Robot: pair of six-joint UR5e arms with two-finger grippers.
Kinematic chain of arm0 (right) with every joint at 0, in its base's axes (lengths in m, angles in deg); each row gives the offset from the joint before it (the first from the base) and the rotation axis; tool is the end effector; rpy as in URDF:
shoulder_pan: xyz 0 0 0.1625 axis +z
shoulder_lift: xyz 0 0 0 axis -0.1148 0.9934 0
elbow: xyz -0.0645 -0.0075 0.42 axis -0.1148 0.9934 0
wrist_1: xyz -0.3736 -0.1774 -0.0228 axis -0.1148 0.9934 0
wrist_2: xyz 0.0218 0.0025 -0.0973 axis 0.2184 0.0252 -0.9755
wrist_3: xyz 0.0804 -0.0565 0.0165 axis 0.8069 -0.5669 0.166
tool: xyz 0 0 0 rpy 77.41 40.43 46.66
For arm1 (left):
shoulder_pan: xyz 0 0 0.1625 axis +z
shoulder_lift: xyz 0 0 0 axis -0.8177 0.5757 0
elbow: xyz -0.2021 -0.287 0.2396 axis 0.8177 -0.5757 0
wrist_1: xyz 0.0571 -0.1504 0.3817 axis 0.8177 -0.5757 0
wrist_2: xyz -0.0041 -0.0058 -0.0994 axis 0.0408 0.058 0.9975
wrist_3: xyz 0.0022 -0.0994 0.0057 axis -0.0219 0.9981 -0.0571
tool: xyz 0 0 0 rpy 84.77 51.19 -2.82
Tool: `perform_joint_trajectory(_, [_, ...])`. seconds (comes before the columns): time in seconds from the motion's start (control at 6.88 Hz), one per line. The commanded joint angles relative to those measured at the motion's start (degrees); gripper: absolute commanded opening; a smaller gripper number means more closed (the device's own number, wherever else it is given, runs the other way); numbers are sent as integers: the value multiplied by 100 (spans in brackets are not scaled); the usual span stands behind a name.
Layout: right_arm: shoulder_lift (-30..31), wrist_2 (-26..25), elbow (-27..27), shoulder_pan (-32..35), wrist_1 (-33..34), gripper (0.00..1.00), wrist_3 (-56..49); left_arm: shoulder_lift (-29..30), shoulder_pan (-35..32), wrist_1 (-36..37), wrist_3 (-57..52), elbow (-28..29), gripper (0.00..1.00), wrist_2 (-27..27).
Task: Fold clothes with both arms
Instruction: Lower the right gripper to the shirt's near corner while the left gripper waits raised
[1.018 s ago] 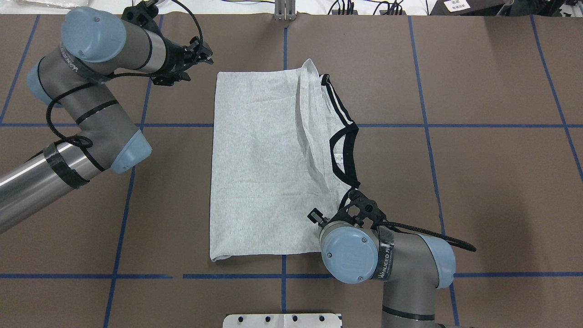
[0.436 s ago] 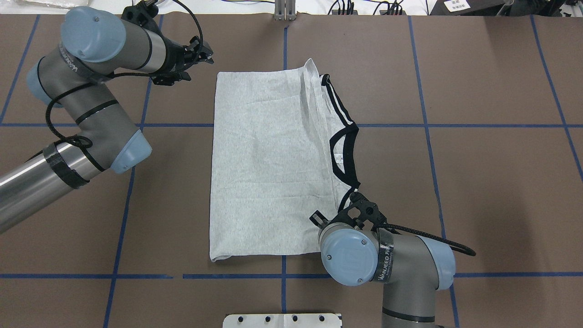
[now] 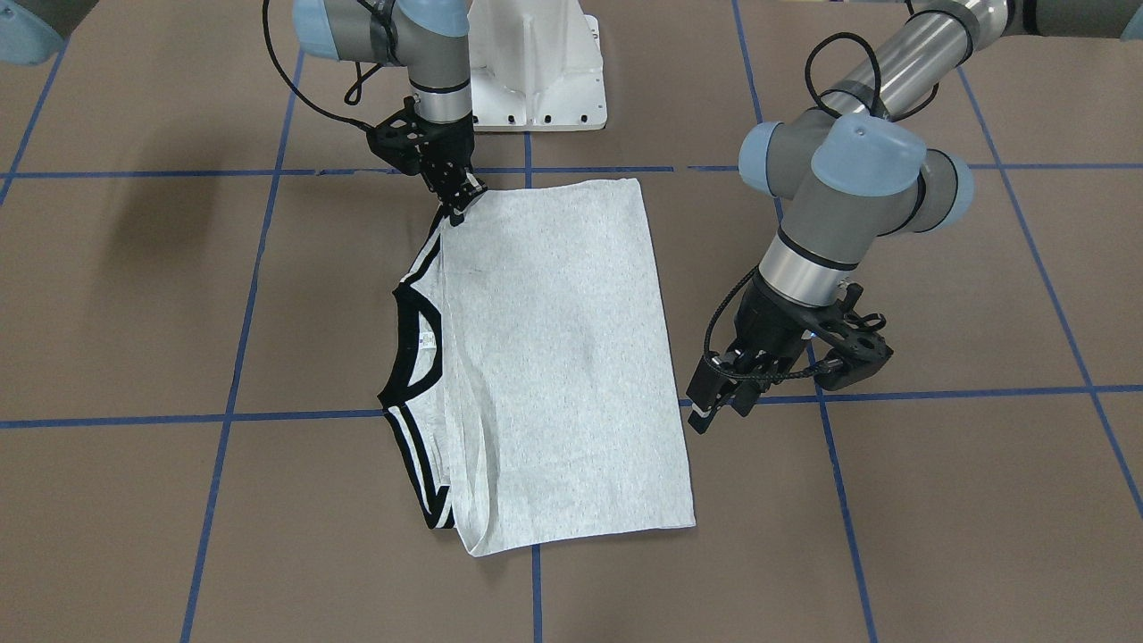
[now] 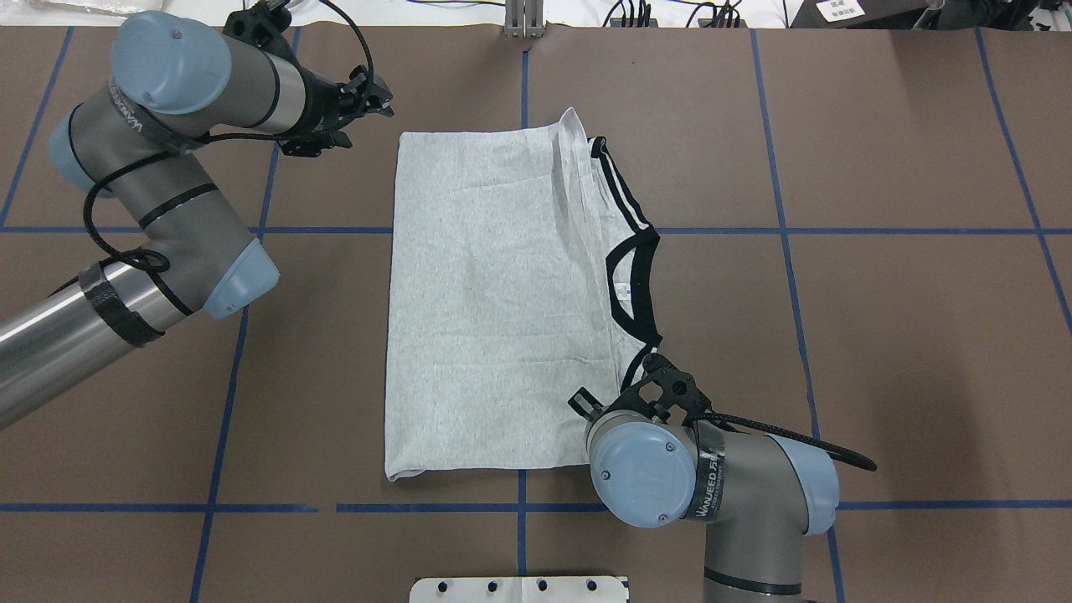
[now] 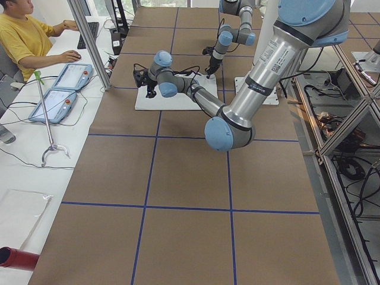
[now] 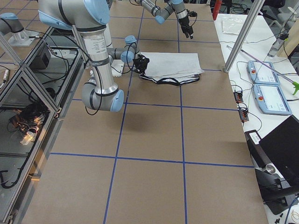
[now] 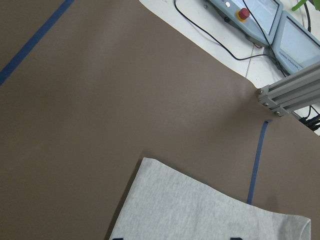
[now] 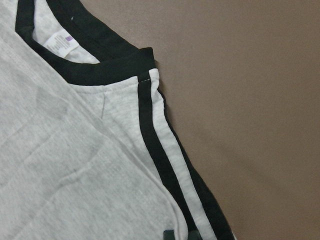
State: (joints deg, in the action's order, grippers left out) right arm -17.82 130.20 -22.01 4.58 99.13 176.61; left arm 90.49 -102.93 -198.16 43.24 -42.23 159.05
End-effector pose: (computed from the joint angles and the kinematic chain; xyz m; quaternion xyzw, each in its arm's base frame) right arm -0.5761 -0.2653 0.2772 -0.0130 -0.3753 0.4047 0.8338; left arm 0.3971 -0.6021 0.2691 0.1036 0.5340 -0.2897 0.7875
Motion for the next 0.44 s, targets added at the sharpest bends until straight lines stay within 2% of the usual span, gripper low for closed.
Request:
perform_joint_trajectory(0.0, [33,3,-6,-1,23,69,-25,-9,0,0,7,-1,77,-1])
perform_joint_trajectory(0.29, [51,-6,29,-1,32,69,-34,-9,0,0,7,-1,77,-1])
